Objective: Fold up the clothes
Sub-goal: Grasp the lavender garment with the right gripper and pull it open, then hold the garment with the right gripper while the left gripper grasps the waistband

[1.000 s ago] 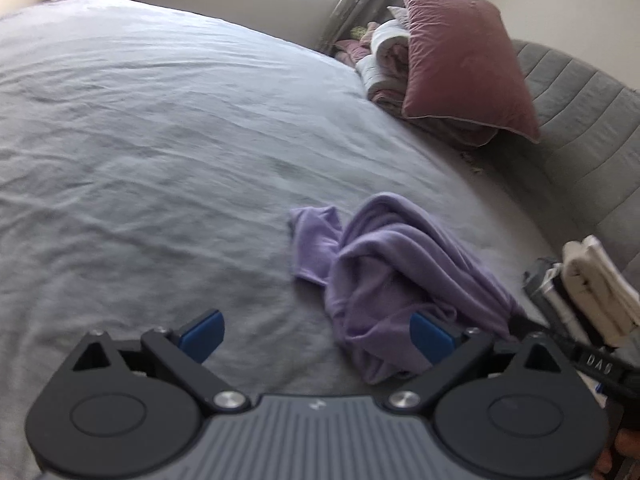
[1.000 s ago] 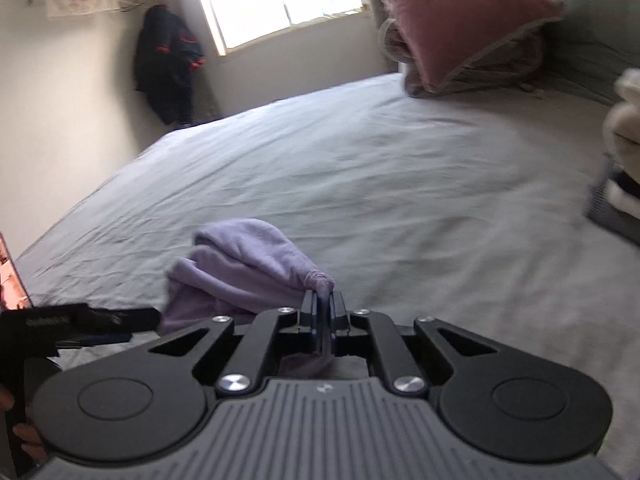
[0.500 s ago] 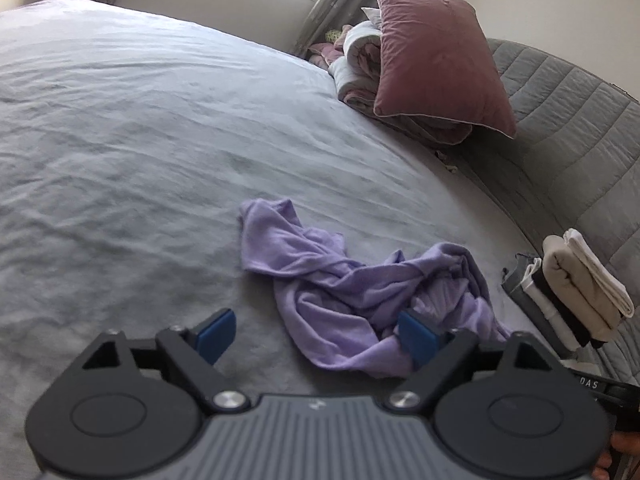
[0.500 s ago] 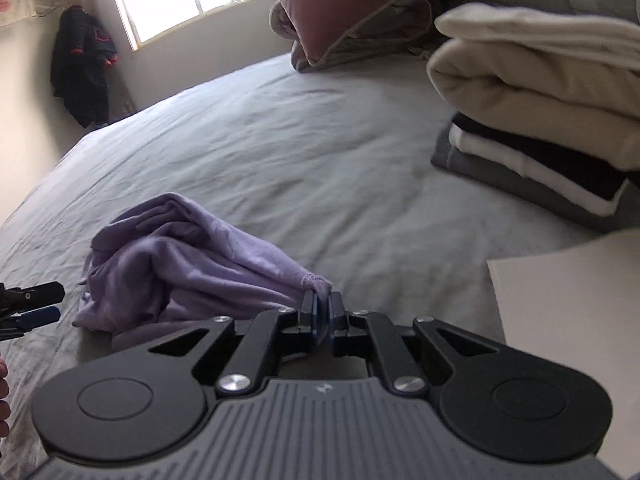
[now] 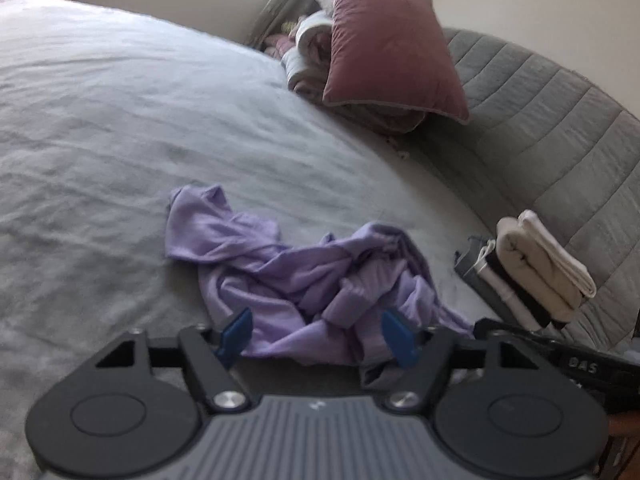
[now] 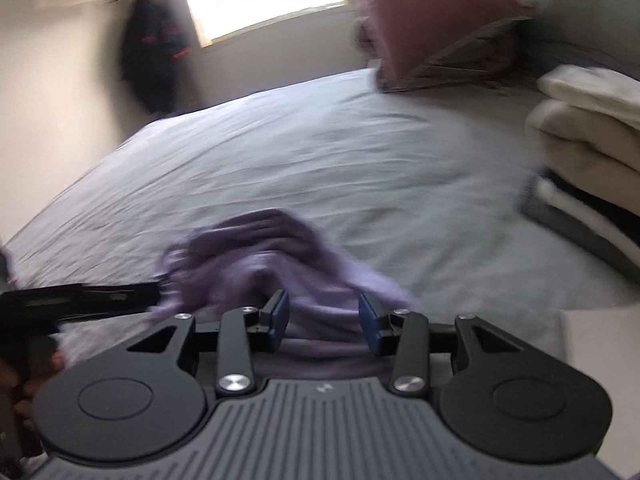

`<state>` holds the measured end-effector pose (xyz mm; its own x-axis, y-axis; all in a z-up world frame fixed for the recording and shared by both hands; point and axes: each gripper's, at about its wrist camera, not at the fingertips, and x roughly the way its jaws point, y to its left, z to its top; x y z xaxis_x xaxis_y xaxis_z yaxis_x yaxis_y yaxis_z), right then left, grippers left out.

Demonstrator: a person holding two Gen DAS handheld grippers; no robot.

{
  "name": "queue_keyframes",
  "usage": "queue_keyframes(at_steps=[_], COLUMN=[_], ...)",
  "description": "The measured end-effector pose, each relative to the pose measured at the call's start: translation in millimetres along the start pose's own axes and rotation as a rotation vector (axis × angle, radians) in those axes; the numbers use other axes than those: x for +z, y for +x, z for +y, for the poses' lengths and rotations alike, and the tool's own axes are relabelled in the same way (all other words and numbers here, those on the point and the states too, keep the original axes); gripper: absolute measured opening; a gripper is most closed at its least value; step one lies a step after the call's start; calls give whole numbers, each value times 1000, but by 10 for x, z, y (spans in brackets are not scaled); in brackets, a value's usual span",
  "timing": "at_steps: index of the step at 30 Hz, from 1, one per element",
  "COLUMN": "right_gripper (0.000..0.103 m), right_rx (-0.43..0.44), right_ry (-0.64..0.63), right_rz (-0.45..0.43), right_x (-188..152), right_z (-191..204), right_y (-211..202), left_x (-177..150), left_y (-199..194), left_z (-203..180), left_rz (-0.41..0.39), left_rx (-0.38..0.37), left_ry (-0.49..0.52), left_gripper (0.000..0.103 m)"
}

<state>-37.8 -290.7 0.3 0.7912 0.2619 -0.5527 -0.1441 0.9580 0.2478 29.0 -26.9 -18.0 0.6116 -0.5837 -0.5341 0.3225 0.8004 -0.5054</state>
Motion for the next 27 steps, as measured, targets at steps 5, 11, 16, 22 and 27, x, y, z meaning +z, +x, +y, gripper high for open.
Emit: queue_keyframes(at_steps=[5, 11, 16, 22, 27], right_gripper=[43, 43, 43, 43, 25], right_rx=[95, 157, 165, 58, 56], right_ry=[-74, -231, -379, -494, -449], right_rz=[39, 43, 69, 140, 178], right_x=[21, -12, -70, -157, -144], right_z=[316, 618, 814, 797, 632], right_y=[164, 268, 409, 583, 578], left_x=[26, 93, 110, 100, 85], left_y=[-38, -135, -166, -165, -135], left_z=[76, 187, 214, 209, 197], left_rz=[13, 5, 5, 24, 57], left_rx=[-1, -18, -23, -44, -84], left_ry=[-48, -117, -135, -136, -144], left_gripper=[66, 66, 67, 70, 75])
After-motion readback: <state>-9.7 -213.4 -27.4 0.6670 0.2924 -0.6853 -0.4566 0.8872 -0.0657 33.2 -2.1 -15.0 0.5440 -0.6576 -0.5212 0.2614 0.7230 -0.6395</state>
